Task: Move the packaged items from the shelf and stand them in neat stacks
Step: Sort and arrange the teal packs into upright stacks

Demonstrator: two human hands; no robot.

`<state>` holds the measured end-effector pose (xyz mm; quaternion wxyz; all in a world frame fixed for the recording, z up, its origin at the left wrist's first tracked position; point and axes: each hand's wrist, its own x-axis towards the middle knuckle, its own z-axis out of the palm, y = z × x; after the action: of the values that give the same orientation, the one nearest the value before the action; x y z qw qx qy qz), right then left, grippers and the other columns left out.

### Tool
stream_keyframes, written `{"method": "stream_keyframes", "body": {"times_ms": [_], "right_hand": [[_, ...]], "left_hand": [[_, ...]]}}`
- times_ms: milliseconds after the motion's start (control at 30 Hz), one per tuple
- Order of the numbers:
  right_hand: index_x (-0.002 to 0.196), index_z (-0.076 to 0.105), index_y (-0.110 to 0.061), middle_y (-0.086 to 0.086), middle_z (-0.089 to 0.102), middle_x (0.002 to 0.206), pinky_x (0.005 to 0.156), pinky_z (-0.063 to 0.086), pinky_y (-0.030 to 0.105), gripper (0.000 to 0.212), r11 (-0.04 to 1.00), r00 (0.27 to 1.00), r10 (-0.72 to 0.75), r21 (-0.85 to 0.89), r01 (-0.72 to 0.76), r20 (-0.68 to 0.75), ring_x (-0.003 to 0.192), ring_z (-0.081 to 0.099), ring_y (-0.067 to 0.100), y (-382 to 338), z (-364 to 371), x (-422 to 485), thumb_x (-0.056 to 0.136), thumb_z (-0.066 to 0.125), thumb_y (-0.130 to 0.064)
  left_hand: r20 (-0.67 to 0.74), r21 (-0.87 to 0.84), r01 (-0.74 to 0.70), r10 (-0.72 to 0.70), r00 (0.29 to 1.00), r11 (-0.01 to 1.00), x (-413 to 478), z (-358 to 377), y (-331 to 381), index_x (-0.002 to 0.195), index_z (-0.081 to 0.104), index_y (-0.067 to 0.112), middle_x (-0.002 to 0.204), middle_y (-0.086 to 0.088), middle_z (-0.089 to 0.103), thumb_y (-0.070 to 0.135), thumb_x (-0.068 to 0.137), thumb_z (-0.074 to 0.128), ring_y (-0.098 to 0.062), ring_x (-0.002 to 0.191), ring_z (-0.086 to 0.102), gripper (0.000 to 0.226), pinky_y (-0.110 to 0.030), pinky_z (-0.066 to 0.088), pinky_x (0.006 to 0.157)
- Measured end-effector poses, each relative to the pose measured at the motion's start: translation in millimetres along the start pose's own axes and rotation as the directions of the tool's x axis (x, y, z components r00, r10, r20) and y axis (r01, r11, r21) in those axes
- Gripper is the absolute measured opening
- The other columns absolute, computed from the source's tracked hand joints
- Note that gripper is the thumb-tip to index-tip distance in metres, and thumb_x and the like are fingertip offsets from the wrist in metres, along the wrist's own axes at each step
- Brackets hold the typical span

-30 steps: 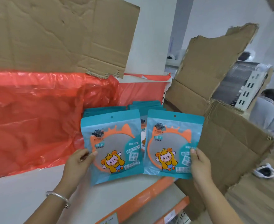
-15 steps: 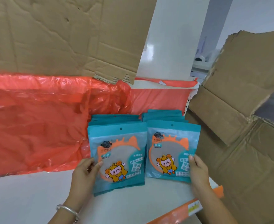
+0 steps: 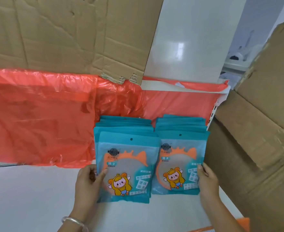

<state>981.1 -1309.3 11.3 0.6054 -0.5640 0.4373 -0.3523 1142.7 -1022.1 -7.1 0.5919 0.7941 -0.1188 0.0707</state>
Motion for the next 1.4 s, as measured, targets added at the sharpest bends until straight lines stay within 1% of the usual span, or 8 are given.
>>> {"method": "stream_keyframes", "body": {"times_ms": [267, 467, 667, 767, 867, 967, 1100, 1400], "right_hand": [[0.126, 0.054, -0.02, 0.002, 0.064, 0.111, 0.075, 0.057, 0.038, 0.031, 0.999, 0.999, -0.035, -0.003, 0.035, -0.012, 0.092, 0.067, 0.02, 2.2, 0.2, 5.1, 0.096, 0.052, -0.027], [0.125, 0.05, -0.016, 0.003, 0.039, 0.13, 0.069, 0.056, 0.034, 0.033, 0.973, 0.968, -0.203, -0.145, 0.182, -0.149, 0.099, 0.056, 0.018, 8.6, 6.2, -21.0, 0.093, 0.056, -0.011], [0.131, 0.05, -0.015, -0.001, 0.053, 0.123, 0.073, 0.042, 0.001, 0.04, 0.948, 0.882, -0.16, -0.181, 0.262, 0.442, 0.102, 0.052, -0.001, 35.4, 57.1, -84.2, 0.095, 0.047, 0.0], [0.137, 0.042, -0.029, -0.005, 0.053, 0.128, 0.088, 0.05, 0.016, 0.048, 0.957, 0.828, -0.066, -0.2, 0.21, 0.556, 0.113, 0.053, 0.004, 45.8, 85.4, -97.1, 0.096, 0.047, -0.006], [0.148, 0.023, -0.031, -0.001, 0.037, 0.147, 0.098, 0.05, 0.034, 0.065, 0.968, 0.853, -0.016, -0.206, 0.144, 0.521, 0.124, 0.048, 0.016, 48.6, 101.8, -96.9, 0.094, 0.049, -0.005], [0.15, 0.012, -0.03, -0.004, 0.023, 0.152, 0.098, 0.05, 0.037, 0.074, 0.962, 0.88, -0.022, -0.23, 0.148, 0.474, 0.129, 0.041, 0.02, 42.6, 110.7, -99.5, 0.092, 0.051, -0.005], [0.151, 0.006, -0.024, -0.004, 0.021, 0.149, 0.085, 0.043, 0.01, 0.076, 0.954, 0.878, -0.068, -0.228, 0.197, 0.475, 0.118, 0.04, 0.01, 37.8, 123.4, -104.7, 0.093, 0.052, -0.006], [0.15, 0.009, -0.024, 0.0, 0.026, 0.153, 0.107, 0.039, 0.03, 0.069, 0.891, 0.915, -0.16, -0.344, 0.295, 0.371, 0.13, 0.04, 0.017, 45.8, 142.9, -96.6, 0.095, 0.048, -0.008]], "left_hand": [[-0.069, 0.032, 0.097, -0.095, 0.993, 0.995, -5.3, 4.0, -13.8, 0.08, 0.054, 0.016, 0.082, -0.008, 0.057, 0.033, 0.084, 0.066, -0.027, 0.078, 0.056, 0.022, -0.045, 0.052, 0.068], [-0.027, 0.001, 0.124, -0.124, 0.992, 0.992, -9.8, 5.0, -20.3, 0.097, 0.056, 0.011, 0.098, -0.01, 0.06, 0.035, 0.086, 0.062, -0.024, 0.079, 0.058, 0.027, -0.031, 0.049, 0.059], [-0.081, 0.031, 0.195, -0.192, 0.978, 0.98, -20.9, 9.0, -22.4, 0.13, 0.047, 0.0, 0.122, -0.023, 0.053, 0.066, 0.066, 0.049, -0.036, 0.104, 0.053, 0.092, -0.05, 0.047, 0.089], [-0.036, -0.033, 0.191, -0.192, 0.981, 0.981, -25.1, 11.0, -13.4, 0.144, 0.031, 0.002, 0.138, -0.024, 0.042, 0.069, 0.059, 0.038, -0.038, 0.126, 0.042, 0.108, -0.052, 0.036, 0.103], [0.035, -0.117, 0.216, -0.213, 0.976, 0.969, -23.4, 17.2, -11.0, 0.15, 0.015, 0.01, 0.15, -0.017, 0.028, 0.055, 0.084, 0.045, -0.032, 0.138, 0.028, 0.085, -0.048, 0.026, 0.112], [0.077, -0.192, 0.251, -0.241, 0.968, 0.949, -21.3, 24.2, -14.1, 0.151, 0.011, 0.021, 0.152, -0.011, 0.025, 0.057, 0.092, 0.038, -0.03, 0.138, 0.029, 0.075, -0.049, 0.03, 0.112], [0.065, -0.345, 0.294, -0.29, 0.955, 0.891, -10.6, 33.7, -14.3, 0.15, 0.016, 0.023, 0.149, -0.01, 0.033, 0.08, 0.062, 0.039, -0.031, 0.132, 0.04, 0.108, -0.052, 0.038, 0.106], [-0.013, -0.453, 0.18, -0.209, 0.978, 0.873, -3.4, 37.7, -12.0, 0.147, 0.026, 0.025, 0.132, 0.003, 0.047, 0.096, 0.05, 0.036, -0.013, 0.112, 0.054, 0.12, -0.029, 0.046, 0.088]]}}
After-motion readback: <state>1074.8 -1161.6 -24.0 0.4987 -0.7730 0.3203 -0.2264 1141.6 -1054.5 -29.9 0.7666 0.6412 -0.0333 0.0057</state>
